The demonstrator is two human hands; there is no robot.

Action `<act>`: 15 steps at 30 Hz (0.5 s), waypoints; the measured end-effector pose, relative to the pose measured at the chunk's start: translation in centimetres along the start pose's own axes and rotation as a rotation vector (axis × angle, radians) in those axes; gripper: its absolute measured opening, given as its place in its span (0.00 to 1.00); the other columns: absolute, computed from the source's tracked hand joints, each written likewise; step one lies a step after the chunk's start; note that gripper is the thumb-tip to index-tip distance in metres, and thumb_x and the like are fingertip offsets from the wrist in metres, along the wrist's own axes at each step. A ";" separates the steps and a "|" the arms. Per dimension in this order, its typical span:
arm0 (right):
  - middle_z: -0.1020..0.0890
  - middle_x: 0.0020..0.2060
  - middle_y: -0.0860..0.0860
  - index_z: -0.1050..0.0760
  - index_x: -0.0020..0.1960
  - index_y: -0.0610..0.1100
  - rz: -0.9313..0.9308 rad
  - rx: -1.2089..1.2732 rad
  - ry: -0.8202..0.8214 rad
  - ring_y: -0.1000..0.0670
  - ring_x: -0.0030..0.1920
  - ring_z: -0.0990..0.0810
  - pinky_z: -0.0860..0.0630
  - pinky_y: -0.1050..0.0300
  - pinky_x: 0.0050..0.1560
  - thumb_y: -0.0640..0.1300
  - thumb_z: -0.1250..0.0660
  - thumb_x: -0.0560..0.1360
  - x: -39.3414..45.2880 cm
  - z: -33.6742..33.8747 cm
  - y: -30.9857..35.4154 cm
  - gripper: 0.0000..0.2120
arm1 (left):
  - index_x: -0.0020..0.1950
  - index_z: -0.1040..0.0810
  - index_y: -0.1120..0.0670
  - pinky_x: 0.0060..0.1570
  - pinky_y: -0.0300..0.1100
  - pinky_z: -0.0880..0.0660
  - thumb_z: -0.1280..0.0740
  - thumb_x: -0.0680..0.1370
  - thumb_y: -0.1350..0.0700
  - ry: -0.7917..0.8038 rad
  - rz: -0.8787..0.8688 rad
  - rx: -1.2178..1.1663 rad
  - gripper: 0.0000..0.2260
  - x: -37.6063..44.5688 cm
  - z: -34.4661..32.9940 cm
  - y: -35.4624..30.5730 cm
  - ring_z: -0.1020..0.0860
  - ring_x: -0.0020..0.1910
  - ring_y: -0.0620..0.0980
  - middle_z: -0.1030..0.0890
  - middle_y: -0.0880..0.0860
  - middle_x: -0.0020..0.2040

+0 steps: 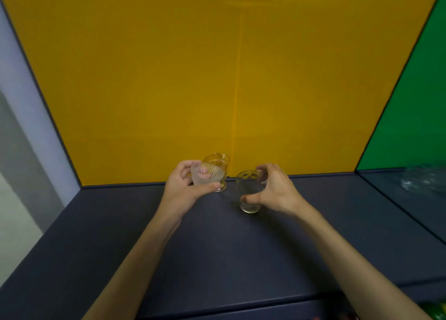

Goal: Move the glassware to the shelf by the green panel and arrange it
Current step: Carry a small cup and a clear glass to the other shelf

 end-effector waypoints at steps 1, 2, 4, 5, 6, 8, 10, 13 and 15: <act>0.26 0.53 0.53 0.30 0.66 0.47 -0.018 0.057 -0.020 0.52 0.56 0.23 0.22 0.52 0.55 0.64 0.20 0.49 -0.5 0.6 -0.4 0.50 | 0.60 0.23 0.52 0.47 0.35 0.21 0.18 0.64 0.66 0.023 -0.003 0.014 0.29 0.0 -0.6 0.0 0.16 0.52 0.44 0.17 0.51 0.57; 0.27 0.54 0.53 0.30 0.66 0.47 -0.038 0.102 -0.039 0.52 0.55 0.23 0.22 0.54 0.55 0.61 0.18 0.50 -0.9 1.3 -0.9 0.49 | 0.60 0.22 0.50 0.48 0.36 0.22 0.17 0.63 0.63 0.045 -0.013 0.037 0.29 0.0 -1.4 0.0 0.17 0.54 0.45 0.16 0.49 0.58; 0.28 0.57 0.51 0.30 0.67 0.46 -0.071 0.140 -0.074 0.52 0.56 0.23 0.24 0.58 0.55 0.54 0.15 0.54 -2.1 2.8 -1.9 0.47 | 0.61 0.20 0.47 0.51 0.37 0.23 0.15 0.61 0.57 0.089 -0.030 0.079 0.30 -0.1 -3.1 -0.1 0.19 0.58 0.45 0.17 0.48 0.58; 0.28 0.58 0.51 0.30 0.67 0.46 -0.080 0.147 -0.091 0.52 0.56 0.23 0.24 0.59 0.55 0.53 0.15 0.55 -2.7 3.7 -2.4 0.46 | 0.61 0.20 0.47 0.53 0.37 0.24 0.15 0.60 0.54 0.109 -0.039 0.092 0.31 -0.3 -4.1 -0.2 0.20 0.58 0.44 0.17 0.47 0.59; 0.28 0.57 0.51 0.29 0.67 0.46 -0.085 0.151 -0.108 0.52 0.56 0.23 0.24 0.59 0.55 0.52 0.14 0.55 -3.3 4.6 -3.0 0.44 | 0.62 0.20 0.47 0.54 0.37 0.24 0.15 0.60 0.54 0.130 -0.047 0.097 0.31 -0.5 -5.1 -0.3 0.20 0.58 0.42 0.17 0.47 0.59; 0.27 0.56 0.50 0.27 0.65 0.47 -0.097 0.157 -0.133 0.51 0.56 0.22 0.23 0.58 0.55 0.51 0.14 0.55 -4.8 6.4 -4.2 0.42 | 0.62 0.20 0.48 0.55 0.36 0.24 0.15 0.61 0.56 0.177 -0.056 0.096 0.31 -1.0 -7.4 -0.5 0.20 0.57 0.40 0.17 0.46 0.58; 0.27 0.57 0.50 0.27 0.64 0.49 -0.121 0.178 -0.150 0.52 0.57 0.23 0.24 0.59 0.55 0.50 0.14 0.56 -6.4 8.2 -5.6 0.40 | 0.62 0.20 0.48 0.59 0.40 0.23 0.16 0.58 0.53 0.226 -0.060 0.091 0.33 -1.6 -9.8 -0.6 0.20 0.58 0.42 0.17 0.47 0.58; 0.23 0.58 0.51 0.28 0.63 0.51 -0.165 0.252 -0.178 0.53 0.58 0.22 0.24 0.56 0.57 0.49 0.14 0.57 -9.1 11.3 -7.8 0.39 | 0.64 0.21 0.50 0.58 0.39 0.24 0.16 0.59 0.56 0.294 -0.060 0.086 0.35 -2.6 -13.8 -0.7 0.19 0.58 0.45 0.16 0.49 0.58; 0.22 0.57 0.52 0.28 0.63 0.52 -0.197 0.286 -0.197 0.54 0.59 0.22 0.23 0.53 0.58 0.48 0.14 0.58 -11.0 13.3 -9.3 0.37 | 0.64 0.21 0.51 0.55 0.36 0.24 0.15 0.60 0.56 0.339 -0.068 0.091 0.34 -3.5 -16.6 -0.9 0.19 0.58 0.44 0.17 0.49 0.57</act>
Point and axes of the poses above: each hand's wrist, its own x-axis towards the middle knuckle, its own z-axis out of the back of the hand, y = z × x, the point moved 5 cm from there along x, towards the middle knuckle
